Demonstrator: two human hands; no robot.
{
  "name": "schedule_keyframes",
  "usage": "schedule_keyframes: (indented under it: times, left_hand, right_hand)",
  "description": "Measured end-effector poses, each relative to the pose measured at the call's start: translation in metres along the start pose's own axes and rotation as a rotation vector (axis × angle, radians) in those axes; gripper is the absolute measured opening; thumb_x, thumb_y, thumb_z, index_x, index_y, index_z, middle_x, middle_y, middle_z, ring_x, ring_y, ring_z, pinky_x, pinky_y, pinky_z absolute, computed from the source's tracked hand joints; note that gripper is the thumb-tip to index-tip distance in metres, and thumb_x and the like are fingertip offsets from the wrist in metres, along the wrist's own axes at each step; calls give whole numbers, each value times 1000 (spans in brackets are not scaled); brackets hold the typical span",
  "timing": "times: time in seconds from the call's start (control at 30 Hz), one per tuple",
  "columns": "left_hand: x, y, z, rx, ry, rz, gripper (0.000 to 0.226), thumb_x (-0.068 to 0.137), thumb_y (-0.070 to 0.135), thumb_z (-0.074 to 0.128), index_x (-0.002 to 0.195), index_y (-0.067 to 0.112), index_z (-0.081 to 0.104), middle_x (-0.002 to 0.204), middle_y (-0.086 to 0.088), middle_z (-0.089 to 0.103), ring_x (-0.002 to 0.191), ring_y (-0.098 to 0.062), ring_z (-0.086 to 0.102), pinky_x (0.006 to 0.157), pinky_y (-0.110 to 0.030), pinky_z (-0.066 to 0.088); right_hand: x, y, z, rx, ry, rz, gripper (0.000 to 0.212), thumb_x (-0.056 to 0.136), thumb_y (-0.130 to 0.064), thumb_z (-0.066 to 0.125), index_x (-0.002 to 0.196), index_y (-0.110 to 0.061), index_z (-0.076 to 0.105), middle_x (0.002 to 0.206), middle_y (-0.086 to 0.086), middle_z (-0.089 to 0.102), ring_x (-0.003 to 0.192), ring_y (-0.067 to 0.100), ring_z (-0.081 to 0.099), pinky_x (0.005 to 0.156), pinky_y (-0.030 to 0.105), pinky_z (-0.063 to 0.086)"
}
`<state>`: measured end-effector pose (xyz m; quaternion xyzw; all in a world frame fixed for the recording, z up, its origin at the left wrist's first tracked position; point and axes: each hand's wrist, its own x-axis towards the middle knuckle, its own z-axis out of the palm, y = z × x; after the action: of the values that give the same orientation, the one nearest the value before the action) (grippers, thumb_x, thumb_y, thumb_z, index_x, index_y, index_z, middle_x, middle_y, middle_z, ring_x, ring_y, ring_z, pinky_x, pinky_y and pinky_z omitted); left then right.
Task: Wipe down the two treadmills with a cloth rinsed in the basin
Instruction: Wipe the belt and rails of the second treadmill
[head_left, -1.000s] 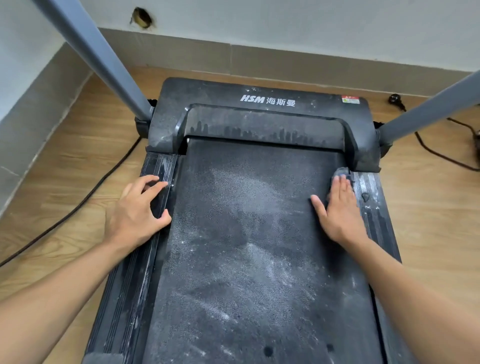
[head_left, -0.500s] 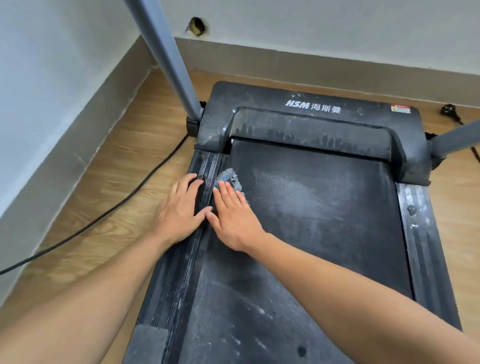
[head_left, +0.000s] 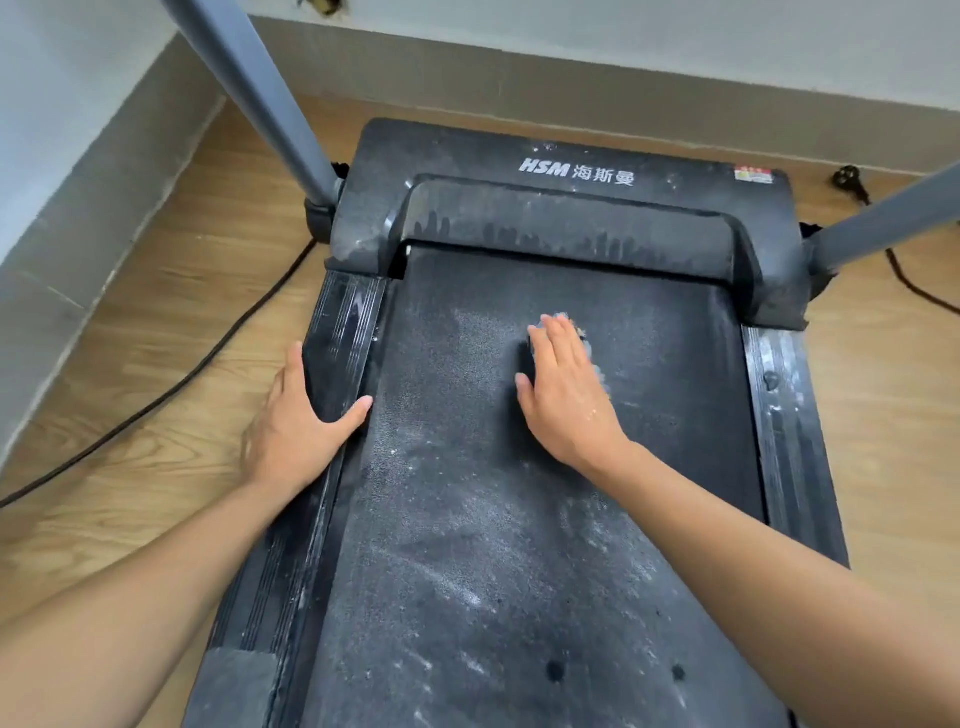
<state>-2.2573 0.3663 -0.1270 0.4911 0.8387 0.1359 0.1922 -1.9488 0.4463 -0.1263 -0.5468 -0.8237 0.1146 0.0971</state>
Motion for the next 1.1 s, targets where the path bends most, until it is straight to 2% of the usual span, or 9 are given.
schedule_keyframes:
  times: [0.07,0.13,0.43,0.53,0.67,0.73,0.87,1.0,1.1]
  left_hand:
    - [-2,0,0,19,4,-6,114,82,80,64,167,31,6,164,-6,41,142,-37,50,106,-56,48]
    - [-1,0,-3,-5,-14,-11,113,82,79,65,167,31,8,165,-8,41,142,-38,50,107,-57,47]
    - [1,12,-6,10,31,-46,103,82,69,74,163,28,23,155,-13,54,130,-46,58,103,-55,49]
    - [2,16,-2,-8,32,-35,102,83,66,74,162,26,24,155,-14,54,130,-46,59,103,-54,48]
    - [1,14,-2,-46,32,-69,105,81,67,76,164,29,23,154,-10,56,132,-42,58,105,-51,48]
    - [1,15,-5,-62,13,-64,107,79,68,76,163,31,22,152,-9,58,131,-40,59,104,-50,49]
    - [2,11,-10,-95,-58,-72,103,84,69,73,165,30,23,157,-3,53,139,-33,54,110,-45,47]
    - [14,2,-19,-817,-86,-304,60,105,59,50,149,19,58,154,0,56,140,-14,51,119,-34,36]
    - [20,-5,-20,-1007,-113,-453,58,105,57,53,139,13,67,141,-4,67,131,-20,61,118,-44,44]
  right_hand:
    - [-3,-8,14,-22,-115,62,78,109,-51,35,164,2,14,173,20,3,162,33,0,132,43,3]
    - [-7,-7,21,-80,-134,73,89,107,-66,25,166,-3,4,174,14,-9,162,27,-9,132,41,-1]
    - [-36,99,-19,-53,46,522,87,102,-72,22,168,-15,12,176,3,5,162,21,-1,131,42,0]
    - [-68,139,-35,-99,46,554,85,103,-70,23,168,-17,11,176,1,5,162,20,-2,132,42,0]
    - [-50,109,-23,64,52,644,100,93,-73,17,166,-5,9,175,15,1,162,26,-2,131,47,2]
    - [-33,71,-11,98,30,592,97,96,-68,25,165,-2,10,174,18,1,162,29,-2,131,48,2]
    - [6,-42,25,153,-56,295,84,105,-54,37,166,-3,9,175,16,-1,162,29,-4,131,45,0]
    - [37,-159,57,209,-176,10,76,110,-43,34,165,-1,3,174,17,-4,162,27,-8,131,43,-2]
    - [38,-172,58,203,-206,-25,74,112,-44,29,165,-1,1,175,15,-5,162,25,-8,132,42,-1]
